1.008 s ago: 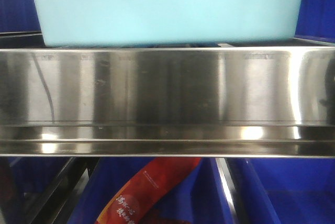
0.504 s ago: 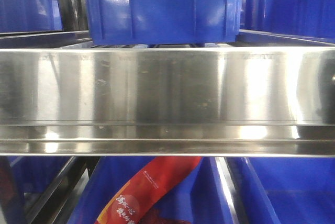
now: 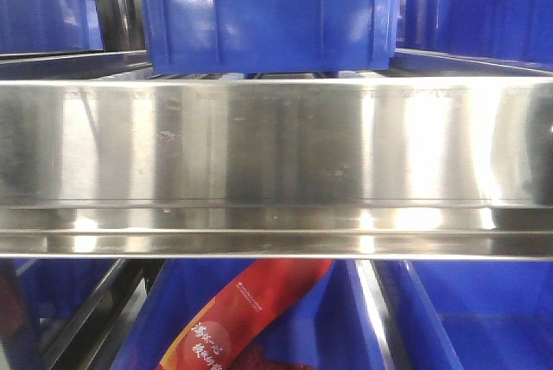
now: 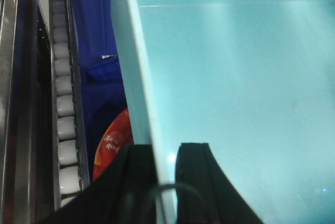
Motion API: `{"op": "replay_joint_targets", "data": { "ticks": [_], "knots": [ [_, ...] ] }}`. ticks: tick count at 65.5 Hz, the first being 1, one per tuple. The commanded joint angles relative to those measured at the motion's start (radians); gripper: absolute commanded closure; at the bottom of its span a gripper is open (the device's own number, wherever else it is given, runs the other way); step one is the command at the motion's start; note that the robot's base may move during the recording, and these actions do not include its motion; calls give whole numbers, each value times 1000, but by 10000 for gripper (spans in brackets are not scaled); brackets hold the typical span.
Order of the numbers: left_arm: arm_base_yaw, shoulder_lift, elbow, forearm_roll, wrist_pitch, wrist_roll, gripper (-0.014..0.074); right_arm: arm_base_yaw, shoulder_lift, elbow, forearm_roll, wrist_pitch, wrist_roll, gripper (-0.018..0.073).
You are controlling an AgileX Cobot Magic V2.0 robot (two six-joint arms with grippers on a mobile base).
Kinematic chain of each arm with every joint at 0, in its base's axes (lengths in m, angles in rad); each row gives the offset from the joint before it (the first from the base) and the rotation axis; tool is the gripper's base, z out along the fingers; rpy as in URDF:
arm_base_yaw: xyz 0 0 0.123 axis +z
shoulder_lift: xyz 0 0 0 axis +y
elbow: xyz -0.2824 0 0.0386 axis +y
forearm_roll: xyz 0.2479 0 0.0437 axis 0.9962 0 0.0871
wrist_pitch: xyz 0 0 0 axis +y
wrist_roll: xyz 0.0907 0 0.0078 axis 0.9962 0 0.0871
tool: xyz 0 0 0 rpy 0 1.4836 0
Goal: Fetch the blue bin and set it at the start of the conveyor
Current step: 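Lift the teal bin off the shelf with both grippers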
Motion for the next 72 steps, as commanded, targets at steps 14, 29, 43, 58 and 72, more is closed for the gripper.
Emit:
{"op": "replay_joint_targets", "data": {
  "ticks": [14, 29, 43, 58, 72],
  "knots": [
    [-1, -14, -8, 58, -138, 17, 707, -12, -11, -10, -57, -22, -26, 711],
    [-1, -14, -8, 58, -252, 17, 707, -12, -11, -10, -57, -22, -26, 711],
    [-1, -14, -8, 58, -339, 17, 707, -12, -11, -10, -57, -22, -26, 711],
    [-1, -14, -8, 60, -415, 17, 707, -12, -11, -10, -57, -22, -26, 711],
    [-1, -14, -8, 65, -417, 17, 707, -12, -11, -10, -57, -22, -26, 711]
  ]
}}
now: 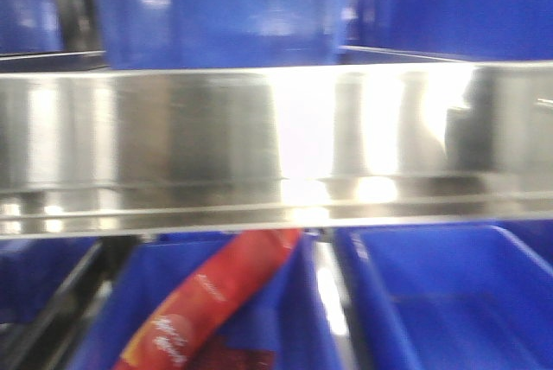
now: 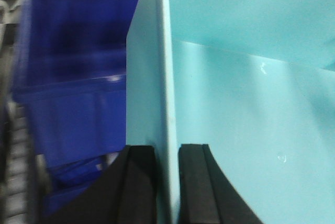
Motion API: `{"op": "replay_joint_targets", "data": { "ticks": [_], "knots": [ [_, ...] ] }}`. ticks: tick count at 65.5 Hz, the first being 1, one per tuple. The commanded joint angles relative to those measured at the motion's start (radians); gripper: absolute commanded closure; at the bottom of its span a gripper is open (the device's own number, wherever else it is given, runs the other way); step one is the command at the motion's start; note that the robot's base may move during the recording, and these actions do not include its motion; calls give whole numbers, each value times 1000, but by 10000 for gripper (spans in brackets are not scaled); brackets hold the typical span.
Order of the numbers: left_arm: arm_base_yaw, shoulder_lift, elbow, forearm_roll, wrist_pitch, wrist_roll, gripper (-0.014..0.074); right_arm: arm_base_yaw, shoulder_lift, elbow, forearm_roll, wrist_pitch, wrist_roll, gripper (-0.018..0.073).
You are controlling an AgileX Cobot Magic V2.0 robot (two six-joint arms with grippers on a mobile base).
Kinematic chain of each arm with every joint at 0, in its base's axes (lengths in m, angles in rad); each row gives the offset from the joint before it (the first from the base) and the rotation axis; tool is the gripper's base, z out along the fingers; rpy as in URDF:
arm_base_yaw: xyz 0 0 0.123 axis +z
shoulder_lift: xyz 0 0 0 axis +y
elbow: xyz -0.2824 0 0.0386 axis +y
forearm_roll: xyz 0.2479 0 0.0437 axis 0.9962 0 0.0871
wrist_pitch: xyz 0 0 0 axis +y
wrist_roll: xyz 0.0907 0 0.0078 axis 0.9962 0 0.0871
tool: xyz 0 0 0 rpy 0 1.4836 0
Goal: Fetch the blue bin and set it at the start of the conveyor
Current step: 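Lift the teal bin off the shelf with both grippers, then hold the teal bin in both grippers while the base drives away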
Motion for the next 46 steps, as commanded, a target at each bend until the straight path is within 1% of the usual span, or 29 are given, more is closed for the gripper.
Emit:
{"op": "replay_joint_targets", "data": {
  "ticks": [1, 46],
  "knots": [
    [-1, -16, -11, 12, -82, -3, 707, -12, -11, -10, -61, 1, -26, 711],
    [-1, -16, -11, 12, -82, -3, 707, -12, -11, -10, -61, 1, -26, 711]
  ]
}}
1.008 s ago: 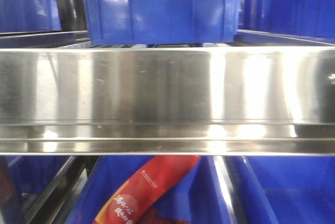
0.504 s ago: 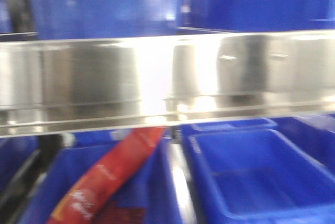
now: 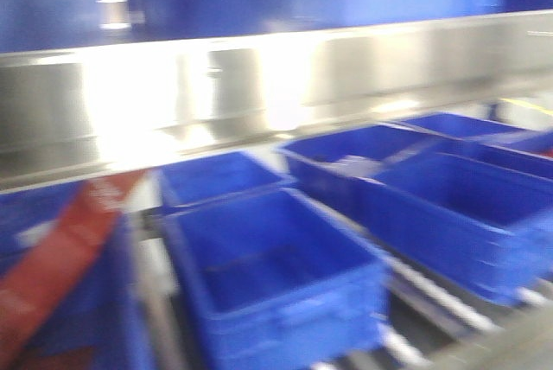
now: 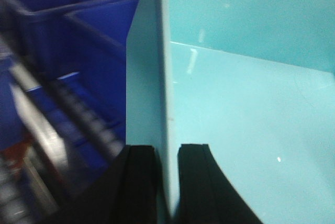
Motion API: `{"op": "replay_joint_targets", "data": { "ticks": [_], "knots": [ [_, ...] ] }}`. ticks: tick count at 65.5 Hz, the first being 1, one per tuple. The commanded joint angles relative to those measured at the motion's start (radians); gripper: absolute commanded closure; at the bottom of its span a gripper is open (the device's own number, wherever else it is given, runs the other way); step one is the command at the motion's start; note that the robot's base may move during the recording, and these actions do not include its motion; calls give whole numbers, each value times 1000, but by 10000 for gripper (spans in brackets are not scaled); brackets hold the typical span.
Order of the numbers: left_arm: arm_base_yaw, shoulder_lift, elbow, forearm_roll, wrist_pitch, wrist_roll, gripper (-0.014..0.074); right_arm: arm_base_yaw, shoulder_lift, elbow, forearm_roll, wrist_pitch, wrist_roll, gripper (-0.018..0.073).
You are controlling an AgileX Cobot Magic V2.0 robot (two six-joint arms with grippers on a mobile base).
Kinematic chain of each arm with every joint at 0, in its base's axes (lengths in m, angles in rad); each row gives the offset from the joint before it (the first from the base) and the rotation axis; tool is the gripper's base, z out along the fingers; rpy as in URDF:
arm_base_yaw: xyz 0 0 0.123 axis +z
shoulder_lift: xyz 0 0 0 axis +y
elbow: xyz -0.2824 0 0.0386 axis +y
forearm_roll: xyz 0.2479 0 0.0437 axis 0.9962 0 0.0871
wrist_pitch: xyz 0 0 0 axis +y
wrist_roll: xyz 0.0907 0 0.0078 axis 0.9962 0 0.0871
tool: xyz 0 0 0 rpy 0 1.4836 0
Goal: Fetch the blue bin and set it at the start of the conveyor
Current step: 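Hold the teal bin in both grippers while the base drives away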
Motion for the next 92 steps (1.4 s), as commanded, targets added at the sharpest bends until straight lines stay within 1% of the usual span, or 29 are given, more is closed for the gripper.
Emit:
{"op": "replay_joint_targets", "data": {
  "ticks": [1, 92],
  "knots": [
    [-1, -16, -11, 8, -78, -5, 707, -12, -11, -10, -61, 1, -28, 711],
    [-1, -16, -11, 11, -78, -5, 707, -12, -11, -10, -61, 1, -28, 711]
  ]
}}
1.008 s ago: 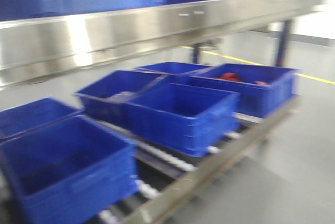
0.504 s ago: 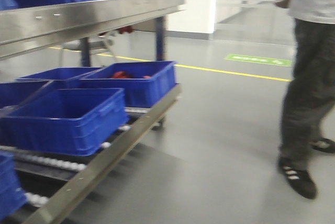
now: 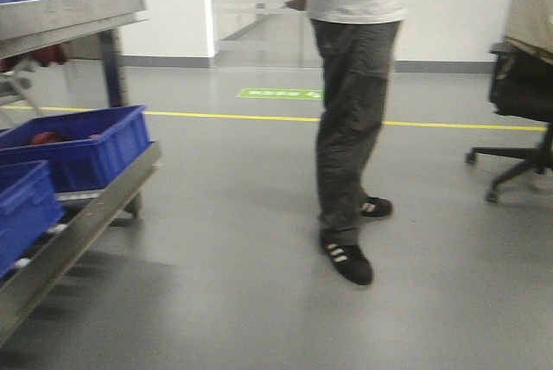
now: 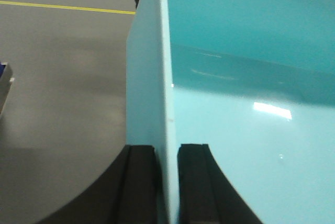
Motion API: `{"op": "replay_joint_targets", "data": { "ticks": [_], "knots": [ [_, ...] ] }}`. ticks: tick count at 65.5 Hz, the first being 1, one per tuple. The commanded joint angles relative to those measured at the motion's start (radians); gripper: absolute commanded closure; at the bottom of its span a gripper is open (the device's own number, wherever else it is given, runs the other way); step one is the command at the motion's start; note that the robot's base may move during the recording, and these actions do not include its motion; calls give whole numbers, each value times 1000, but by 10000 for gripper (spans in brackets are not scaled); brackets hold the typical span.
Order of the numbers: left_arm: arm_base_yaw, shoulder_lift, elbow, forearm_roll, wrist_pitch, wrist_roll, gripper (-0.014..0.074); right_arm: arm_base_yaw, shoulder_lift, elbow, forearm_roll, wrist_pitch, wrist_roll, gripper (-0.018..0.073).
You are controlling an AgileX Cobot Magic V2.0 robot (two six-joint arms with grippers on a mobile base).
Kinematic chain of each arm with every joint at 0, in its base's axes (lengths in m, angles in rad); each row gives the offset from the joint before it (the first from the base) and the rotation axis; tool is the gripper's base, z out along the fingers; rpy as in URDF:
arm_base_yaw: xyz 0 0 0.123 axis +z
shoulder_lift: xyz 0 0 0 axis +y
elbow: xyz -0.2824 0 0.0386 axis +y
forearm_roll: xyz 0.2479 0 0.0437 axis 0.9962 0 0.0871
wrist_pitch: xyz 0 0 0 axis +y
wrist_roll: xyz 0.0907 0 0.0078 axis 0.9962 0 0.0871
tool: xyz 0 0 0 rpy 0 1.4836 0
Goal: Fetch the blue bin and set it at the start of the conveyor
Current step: 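Hold the teal bin in both grippers while the base drives away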
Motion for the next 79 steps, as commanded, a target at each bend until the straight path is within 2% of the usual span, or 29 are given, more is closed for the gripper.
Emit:
{"op": "replay_joint_targets", "data": {
  "ticks": [1, 79],
  "knots": [
    [-1, -18, -14, 11, -74, -5, 707, -12, -11, -10, -61, 1, -30, 711],
    [-1, -18, -14, 10, -72, -5, 707, -12, -10, -10, -59, 1, -30, 711]
  ]
}}
